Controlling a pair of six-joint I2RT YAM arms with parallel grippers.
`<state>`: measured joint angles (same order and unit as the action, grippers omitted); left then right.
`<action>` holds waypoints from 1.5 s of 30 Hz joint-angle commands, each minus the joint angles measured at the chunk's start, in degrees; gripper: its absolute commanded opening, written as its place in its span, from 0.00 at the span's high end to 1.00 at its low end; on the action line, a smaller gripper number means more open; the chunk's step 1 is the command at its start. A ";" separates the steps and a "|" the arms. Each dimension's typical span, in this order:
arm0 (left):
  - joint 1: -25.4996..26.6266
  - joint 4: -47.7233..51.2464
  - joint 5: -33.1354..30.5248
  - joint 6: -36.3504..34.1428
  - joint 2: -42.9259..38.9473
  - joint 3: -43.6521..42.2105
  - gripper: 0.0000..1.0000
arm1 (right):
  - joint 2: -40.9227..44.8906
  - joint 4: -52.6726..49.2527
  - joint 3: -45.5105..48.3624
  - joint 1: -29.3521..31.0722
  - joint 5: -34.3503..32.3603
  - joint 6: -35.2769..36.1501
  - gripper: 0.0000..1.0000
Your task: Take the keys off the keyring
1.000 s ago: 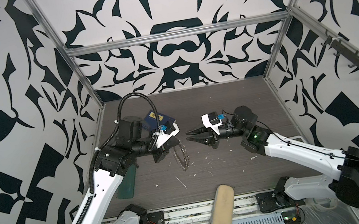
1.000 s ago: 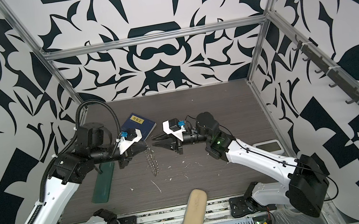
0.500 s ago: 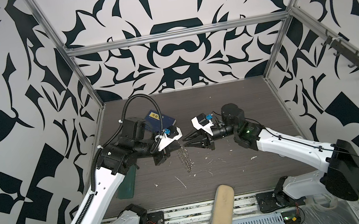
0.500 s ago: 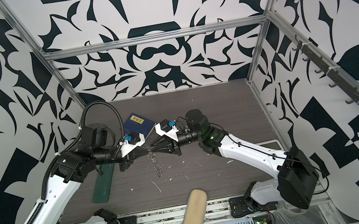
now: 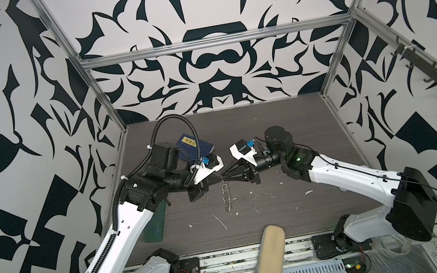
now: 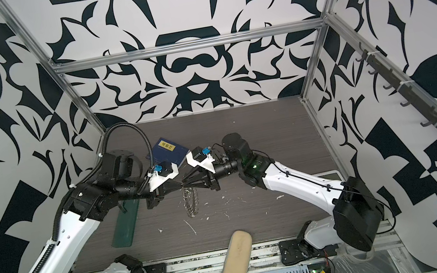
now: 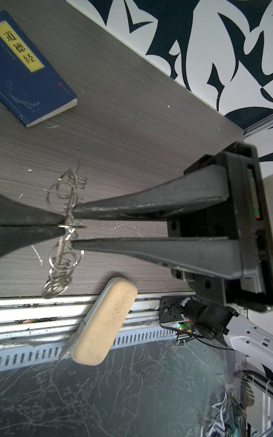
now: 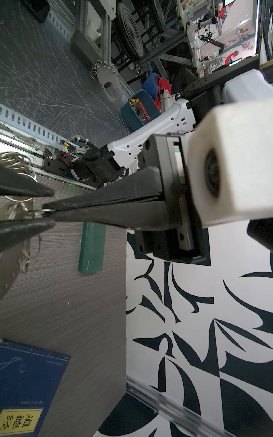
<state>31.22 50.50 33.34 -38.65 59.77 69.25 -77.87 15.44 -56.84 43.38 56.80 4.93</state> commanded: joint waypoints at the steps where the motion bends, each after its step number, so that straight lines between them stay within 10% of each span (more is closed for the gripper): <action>1: 0.24 1.53 1.07 -0.90 0.25 1.75 1.00 | 0.02 -1.18 -3.13 0.48 0.69 1.35 0.84; 10: 0.51 1.31 0.63 -0.72 0.36 1.72 1.00 | -0.71 -7.31 -5.38 1.02 -0.09 5.26 1.00; 18: -0.03 -9.25 0.82 5.15 -5.37 -2.90 0.46 | 2.92 9.97 1.36 0.59 -2.42 -2.13 1.00; 33: -8.87 -32.78 18.43 22.99 -10.48 -11.19 0.53 | 2.54 52.81 11.04 0.04 -11.16 -18.79 1.00; 45: -9.90 -46.73 24.11 32.98 -9.67 -13.23 0.69 | -2.35 66.11 9.51 0.14 -13.91 -24.94 1.00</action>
<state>21.89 10.13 54.28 -10.44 50.22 56.71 -80.93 74.11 -45.58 43.59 44.49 -17.63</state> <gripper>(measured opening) 0.319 0.041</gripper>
